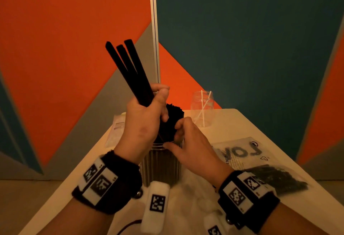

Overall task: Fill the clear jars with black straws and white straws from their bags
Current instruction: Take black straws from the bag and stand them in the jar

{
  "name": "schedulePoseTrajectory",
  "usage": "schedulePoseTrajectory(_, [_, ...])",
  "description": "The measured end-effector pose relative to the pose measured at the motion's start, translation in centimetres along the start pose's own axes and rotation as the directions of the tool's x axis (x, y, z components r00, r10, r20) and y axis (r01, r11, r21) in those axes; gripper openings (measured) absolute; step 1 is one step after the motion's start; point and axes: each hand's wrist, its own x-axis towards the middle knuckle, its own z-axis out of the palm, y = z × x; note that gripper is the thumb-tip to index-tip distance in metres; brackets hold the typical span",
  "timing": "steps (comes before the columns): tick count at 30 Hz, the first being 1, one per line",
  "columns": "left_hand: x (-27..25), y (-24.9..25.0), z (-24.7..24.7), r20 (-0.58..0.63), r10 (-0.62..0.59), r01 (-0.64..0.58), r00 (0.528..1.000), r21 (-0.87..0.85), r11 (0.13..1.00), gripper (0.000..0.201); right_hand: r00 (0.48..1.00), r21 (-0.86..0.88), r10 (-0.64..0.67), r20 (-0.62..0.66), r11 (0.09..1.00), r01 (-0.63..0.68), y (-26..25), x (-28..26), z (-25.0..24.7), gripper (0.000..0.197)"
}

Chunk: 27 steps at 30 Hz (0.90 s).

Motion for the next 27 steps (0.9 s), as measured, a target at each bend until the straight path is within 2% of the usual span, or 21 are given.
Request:
schedulePoseTrajectory(5, [0.2, -0.3, 0.6, 0.054, 0.047, -0.051, 0.997, 0.075, 0.996, 0.009, 0.998, -0.021, -0.012, 0.06, 1.0, 0.013, 0.0, 1.4, -0.5, 0.041])
schedulePoseTrajectory(8, [0.4, -0.7, 0.2, 0.062, 0.052, -0.059, 0.997, 0.127, 0.99, 0.007, 0.992, -0.026, -0.021, 0.127, 0.999, 0.025, -0.5, 2.0, -0.8, 0.047])
schedulePoseTrajectory(12, [0.7, -1.3, -0.3, 0.061, 0.032, -0.042, 0.998, 0.182, 0.982, 0.006, 0.987, -0.024, -0.057, 0.151, 0.998, 0.062, -0.5, 2.6, -1.2, 0.039])
schedulePoseTrajectory(17, [1.2, -2.1, 0.2, 0.113, 0.042, -0.076, 0.993, 0.315, 0.946, 0.021, 0.986, -0.045, -0.066, 0.154, 0.996, 0.074, -0.5, 3.3, -1.5, 0.036])
schedulePoseTrajectory(21, [2.1, -2.9, -0.5, 0.058, 0.114, -0.127, 0.992, 0.469, 0.874, 0.021, 0.986, -0.066, -0.069, 0.154, 0.995, 0.08, -0.4, 3.8, -1.4, 0.034])
schedulePoseTrajectory(23, [2.4, -3.1, -0.8, 0.01, 0.147, -0.131, 0.989, 0.519, 0.845, 0.036, 0.985, -0.077, -0.069, 0.155, 0.994, 0.082, -0.3, 4.0, -1.4, 0.033])
schedulePoseTrajectory(25, [2.4, -3.2, -0.7, -0.007, 0.163, -0.134, 0.987, 0.537, 0.833, 0.048, 0.985, -0.08, -0.075, 0.154, 0.993, 0.088, -0.3, 4.0, -1.3, 0.033])
schedulePoseTrajectory(27, [2.3, -3.2, -0.6, -0.016, 0.167, -0.135, 0.986, 0.52, 0.844, 0.044, 0.985, -0.079, -0.075, 0.155, 0.993, 0.088, -0.3, 4.0, -1.4, 0.032])
